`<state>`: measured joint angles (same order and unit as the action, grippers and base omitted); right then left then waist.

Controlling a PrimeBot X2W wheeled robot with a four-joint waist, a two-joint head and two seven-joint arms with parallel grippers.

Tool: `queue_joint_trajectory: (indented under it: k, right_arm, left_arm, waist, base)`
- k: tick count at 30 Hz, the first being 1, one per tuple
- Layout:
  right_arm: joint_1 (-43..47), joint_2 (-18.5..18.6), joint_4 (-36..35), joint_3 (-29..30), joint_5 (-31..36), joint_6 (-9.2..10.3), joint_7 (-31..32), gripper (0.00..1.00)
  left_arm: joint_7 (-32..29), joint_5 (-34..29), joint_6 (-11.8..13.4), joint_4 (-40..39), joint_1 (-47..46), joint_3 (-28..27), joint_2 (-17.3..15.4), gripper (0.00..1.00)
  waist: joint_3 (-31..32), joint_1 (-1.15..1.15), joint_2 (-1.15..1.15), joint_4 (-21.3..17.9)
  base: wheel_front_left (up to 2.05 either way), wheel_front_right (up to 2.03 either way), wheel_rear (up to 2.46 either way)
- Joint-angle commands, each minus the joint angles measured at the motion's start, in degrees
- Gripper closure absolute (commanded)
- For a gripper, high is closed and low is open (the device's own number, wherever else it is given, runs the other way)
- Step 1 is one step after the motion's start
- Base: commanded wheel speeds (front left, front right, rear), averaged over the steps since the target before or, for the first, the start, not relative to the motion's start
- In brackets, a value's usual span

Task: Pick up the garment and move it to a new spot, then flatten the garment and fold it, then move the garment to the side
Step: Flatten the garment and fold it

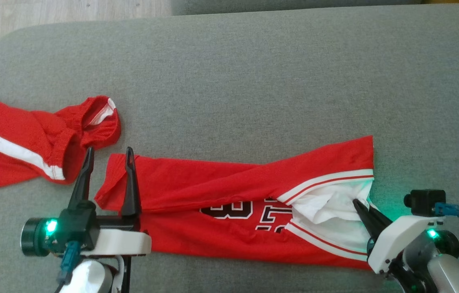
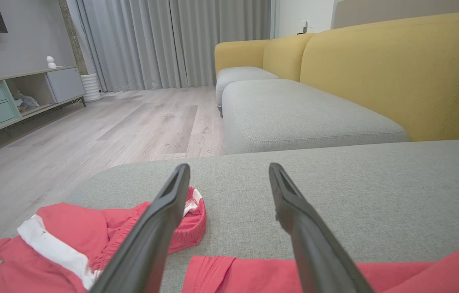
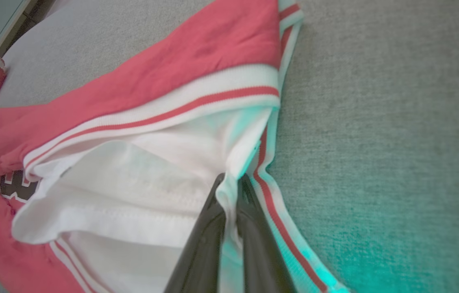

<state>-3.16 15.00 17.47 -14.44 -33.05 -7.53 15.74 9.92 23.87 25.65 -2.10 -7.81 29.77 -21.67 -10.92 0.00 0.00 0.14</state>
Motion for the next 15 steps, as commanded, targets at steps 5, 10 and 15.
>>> queue_joint_trajectory:
  k: [5,10,15]
  right_arm:
    - [1.7,1.8,-3.6,1.4,-0.1,0.04,-0.9,1.00]
    - [3.8,3.5,-8.4,9.9,1.6,0.04,-1.2,1.00]
    - [5.7,4.6,-11.4,18.0,3.2,0.04,1.1,1.00]
  left_arm:
    - [0.9,0.4,0.1,-1.5,-1.2,-2.4,-1.2,0.00]
    - [1.0,0.8,0.6,-1.8,-0.2,-2.8,-1.5,0.00]
    - [1.0,1.1,1.0,-2.4,0.4,-3.0,-1.7,0.00]
  waist:
    - [0.5,0.00,0.00,0.0]
    - [0.8,0.00,0.00,-0.5]
    - [1.1,0.00,0.00,-1.1]
  base:
    - [0.00,0.00,0.00]
    - [0.00,0.00,0.00]
    - [0.00,0.00,0.00]
